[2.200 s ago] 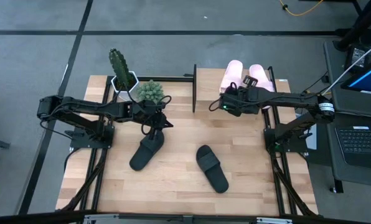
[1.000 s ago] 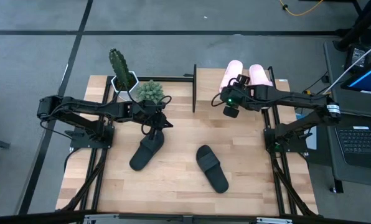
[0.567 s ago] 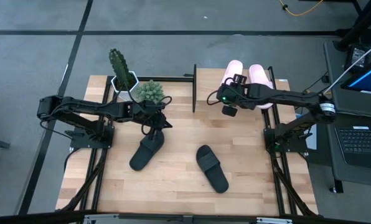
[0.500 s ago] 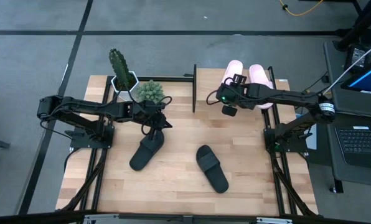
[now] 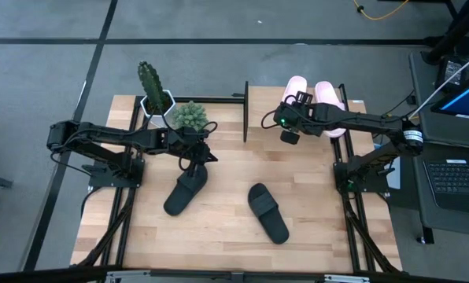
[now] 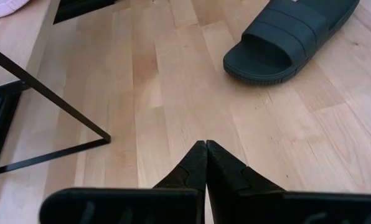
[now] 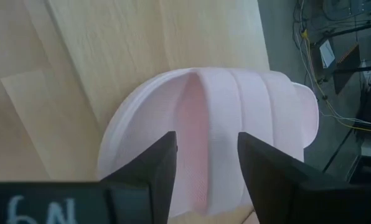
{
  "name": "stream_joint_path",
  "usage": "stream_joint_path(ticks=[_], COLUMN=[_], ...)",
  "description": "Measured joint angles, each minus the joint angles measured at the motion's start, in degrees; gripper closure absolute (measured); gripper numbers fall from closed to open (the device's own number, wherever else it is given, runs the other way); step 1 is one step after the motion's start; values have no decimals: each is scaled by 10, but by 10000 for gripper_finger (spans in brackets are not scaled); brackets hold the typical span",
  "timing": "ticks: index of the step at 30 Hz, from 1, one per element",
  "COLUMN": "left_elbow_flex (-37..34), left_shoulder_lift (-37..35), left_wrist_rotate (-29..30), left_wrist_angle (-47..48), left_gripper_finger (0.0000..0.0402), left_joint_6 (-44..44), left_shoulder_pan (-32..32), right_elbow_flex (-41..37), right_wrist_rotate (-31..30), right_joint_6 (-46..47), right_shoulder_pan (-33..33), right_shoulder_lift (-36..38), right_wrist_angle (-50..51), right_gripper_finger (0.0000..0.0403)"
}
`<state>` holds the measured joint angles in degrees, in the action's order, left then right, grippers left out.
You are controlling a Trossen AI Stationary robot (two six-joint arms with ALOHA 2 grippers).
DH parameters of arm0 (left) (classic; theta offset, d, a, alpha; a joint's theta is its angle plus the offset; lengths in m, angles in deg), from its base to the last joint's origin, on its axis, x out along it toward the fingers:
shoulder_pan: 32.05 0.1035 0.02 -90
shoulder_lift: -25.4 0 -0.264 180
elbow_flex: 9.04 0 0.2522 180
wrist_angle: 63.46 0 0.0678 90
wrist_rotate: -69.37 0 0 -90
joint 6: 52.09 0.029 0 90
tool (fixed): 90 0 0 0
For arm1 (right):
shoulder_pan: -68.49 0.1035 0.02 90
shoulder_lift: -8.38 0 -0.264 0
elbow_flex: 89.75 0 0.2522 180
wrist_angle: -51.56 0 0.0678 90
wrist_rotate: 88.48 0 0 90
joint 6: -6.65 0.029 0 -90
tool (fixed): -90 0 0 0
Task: Pick and place slides into the shelf
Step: Put the pink slides on the shelf
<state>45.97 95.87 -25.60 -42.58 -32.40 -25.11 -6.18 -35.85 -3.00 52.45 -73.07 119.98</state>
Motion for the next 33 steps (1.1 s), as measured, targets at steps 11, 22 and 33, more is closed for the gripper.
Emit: stream_joint_path(ticks=[11, 22, 33], left_elbow_flex=[0, 0, 0], left_shoulder_lift=[0, 0, 0], left_wrist_rotate=[0, 0, 0], left_wrist_angle=[0, 0, 0], left_gripper_finger=[401, 401, 401], left_joint_6=[0, 0, 0], left_shoulder_pan=[0, 0, 0], right_elbow_flex=[0, 0, 0], right_wrist_rotate=[-4, -11, -25], right_joint_6=[1, 4, 1], right_shoulder_pan=[-4, -27, -30], right_shoulder_lift=[-9, -21, -25], right_wrist_angle=[-14, -34, -28], right_gripper_finger=[231, 232, 292])
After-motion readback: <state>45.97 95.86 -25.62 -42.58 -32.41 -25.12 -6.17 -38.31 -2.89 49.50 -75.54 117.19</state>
